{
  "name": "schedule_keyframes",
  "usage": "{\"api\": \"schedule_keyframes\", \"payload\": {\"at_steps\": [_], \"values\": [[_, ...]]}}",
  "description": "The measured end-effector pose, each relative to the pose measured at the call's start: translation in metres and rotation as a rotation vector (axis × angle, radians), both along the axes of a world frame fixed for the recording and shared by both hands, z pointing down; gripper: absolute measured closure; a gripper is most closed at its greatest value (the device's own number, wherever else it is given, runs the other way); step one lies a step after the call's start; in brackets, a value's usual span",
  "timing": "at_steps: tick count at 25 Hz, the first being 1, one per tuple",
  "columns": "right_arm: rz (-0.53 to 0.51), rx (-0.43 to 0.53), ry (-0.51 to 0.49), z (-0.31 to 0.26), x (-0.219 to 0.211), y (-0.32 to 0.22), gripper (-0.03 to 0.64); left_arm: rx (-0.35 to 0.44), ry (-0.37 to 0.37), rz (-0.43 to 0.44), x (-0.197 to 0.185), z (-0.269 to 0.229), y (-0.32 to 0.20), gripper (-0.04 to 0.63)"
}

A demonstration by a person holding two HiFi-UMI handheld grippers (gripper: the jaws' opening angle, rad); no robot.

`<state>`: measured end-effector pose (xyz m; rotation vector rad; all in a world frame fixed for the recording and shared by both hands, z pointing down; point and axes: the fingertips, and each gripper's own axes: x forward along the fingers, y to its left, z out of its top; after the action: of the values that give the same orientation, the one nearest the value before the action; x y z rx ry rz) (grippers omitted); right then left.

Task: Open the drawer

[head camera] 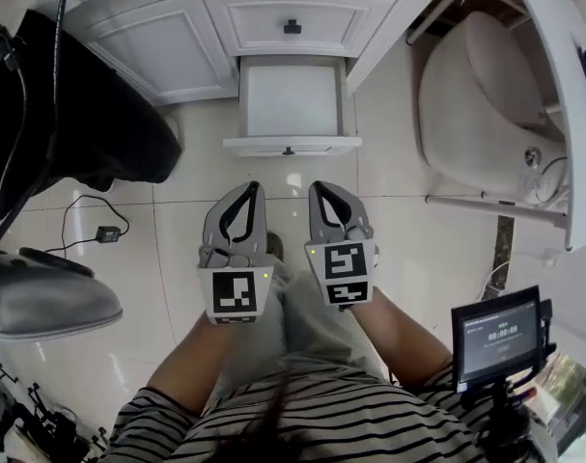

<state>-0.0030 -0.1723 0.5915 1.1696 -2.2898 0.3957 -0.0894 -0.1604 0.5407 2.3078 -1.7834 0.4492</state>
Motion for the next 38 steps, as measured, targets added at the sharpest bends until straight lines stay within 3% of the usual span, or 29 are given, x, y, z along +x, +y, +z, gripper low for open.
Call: {"api": "schedule_keyframes", "payload": {"at_steps": [4,10,17,21,29,34,38], "values": [[-0.009,0.028,-0.029,-0.125,0.006,0.030,0.617,-0.007,0.004,0.010,-0.001,-0.105,0.037,0.580],[-0.101,0.088,-0.039,-0.303,0.021,0.099,0.617,-0.030,0.009,-0.004,0.013,-0.254,0.110,0.580],[-0.138,0.121,-0.071,-0.424,0.062,0.197,0.617,0.002,0.012,0.012,0.037,-0.379,0.207,0.580],[-0.102,0.164,-0.125,-0.462,0.064,0.242,0.617,0.046,0.007,0.011,0.036,-0.410,0.250,0.580],[-0.020,0.239,-0.133,-0.500,0.031,0.365,0.617,0.114,0.041,0.062,0.018,-0.448,0.369,0.580],[-0.014,0.250,-0.125,-0.514,0.005,0.447,0.617,0.112,0.094,0.083,0.005,-0.456,0.444,0.580],[-0.017,0.284,-0.123,-0.529,-0.004,0.479,0.617,0.126,0.135,0.100,0.008,-0.463,0.479,0.580]]}}
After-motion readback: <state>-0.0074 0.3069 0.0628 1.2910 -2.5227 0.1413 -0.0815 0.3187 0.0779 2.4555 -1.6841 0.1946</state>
